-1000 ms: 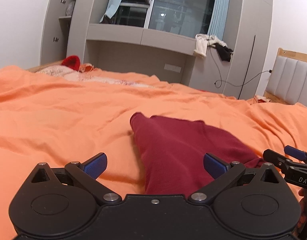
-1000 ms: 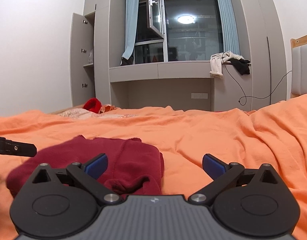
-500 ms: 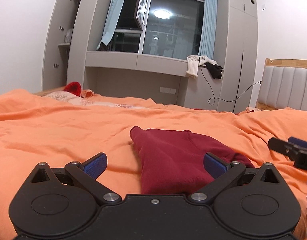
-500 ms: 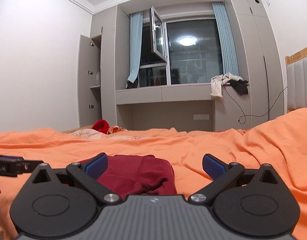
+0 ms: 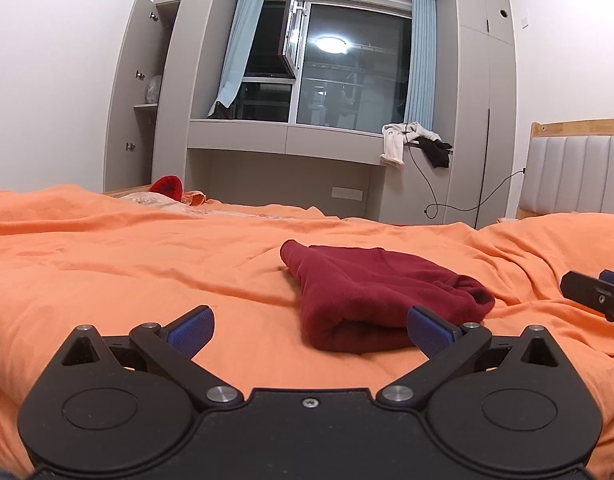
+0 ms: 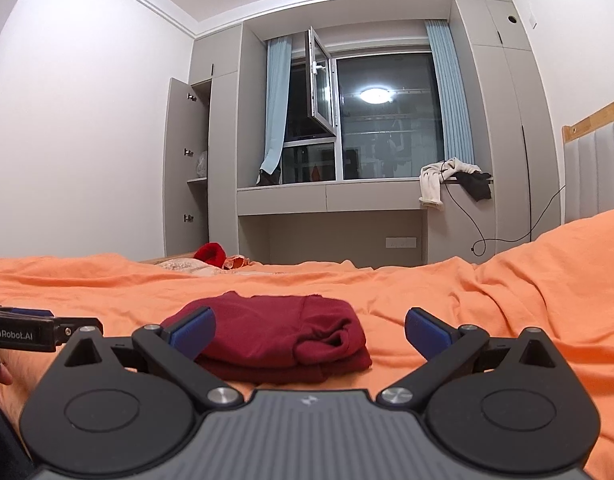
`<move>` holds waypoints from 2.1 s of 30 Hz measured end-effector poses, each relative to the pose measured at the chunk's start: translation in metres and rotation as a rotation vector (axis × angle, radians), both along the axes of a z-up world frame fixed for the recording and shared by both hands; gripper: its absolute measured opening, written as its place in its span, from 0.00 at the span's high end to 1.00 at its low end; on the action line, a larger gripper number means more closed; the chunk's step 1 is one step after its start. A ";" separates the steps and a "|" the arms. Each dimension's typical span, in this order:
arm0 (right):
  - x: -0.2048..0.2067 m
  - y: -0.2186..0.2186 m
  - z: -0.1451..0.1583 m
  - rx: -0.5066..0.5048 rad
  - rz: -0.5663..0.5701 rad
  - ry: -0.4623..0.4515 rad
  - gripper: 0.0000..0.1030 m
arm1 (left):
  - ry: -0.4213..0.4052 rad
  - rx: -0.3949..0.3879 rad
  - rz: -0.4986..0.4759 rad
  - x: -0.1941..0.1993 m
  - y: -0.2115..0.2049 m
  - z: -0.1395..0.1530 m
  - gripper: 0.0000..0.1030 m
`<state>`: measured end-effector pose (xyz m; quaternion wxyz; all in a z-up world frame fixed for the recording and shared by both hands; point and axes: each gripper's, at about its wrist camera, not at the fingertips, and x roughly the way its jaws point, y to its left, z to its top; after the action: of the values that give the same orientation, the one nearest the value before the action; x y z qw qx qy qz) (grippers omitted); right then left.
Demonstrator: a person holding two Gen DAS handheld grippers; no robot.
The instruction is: Fold small clothes
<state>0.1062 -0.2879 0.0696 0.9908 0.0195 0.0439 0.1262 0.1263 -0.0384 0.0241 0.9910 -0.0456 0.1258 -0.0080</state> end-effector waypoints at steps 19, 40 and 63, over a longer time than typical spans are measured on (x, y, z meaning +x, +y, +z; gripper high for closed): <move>-0.010 0.005 -0.013 -0.009 -0.033 0.053 0.00 | 0.018 0.048 -0.015 -0.032 -0.011 -0.013 0.01; -0.008 0.006 -0.015 -0.019 -0.033 0.060 0.00 | 0.021 0.050 -0.014 -0.032 -0.012 -0.013 0.01; -0.009 0.007 -0.014 -0.020 -0.033 0.061 0.00 | 0.022 0.051 -0.014 -0.033 -0.012 -0.012 0.01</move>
<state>0.0977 -0.2812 0.0555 0.9911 0.0144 0.0751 0.1086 0.0936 -0.0501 0.0118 0.9903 -0.0195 0.1373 -0.0112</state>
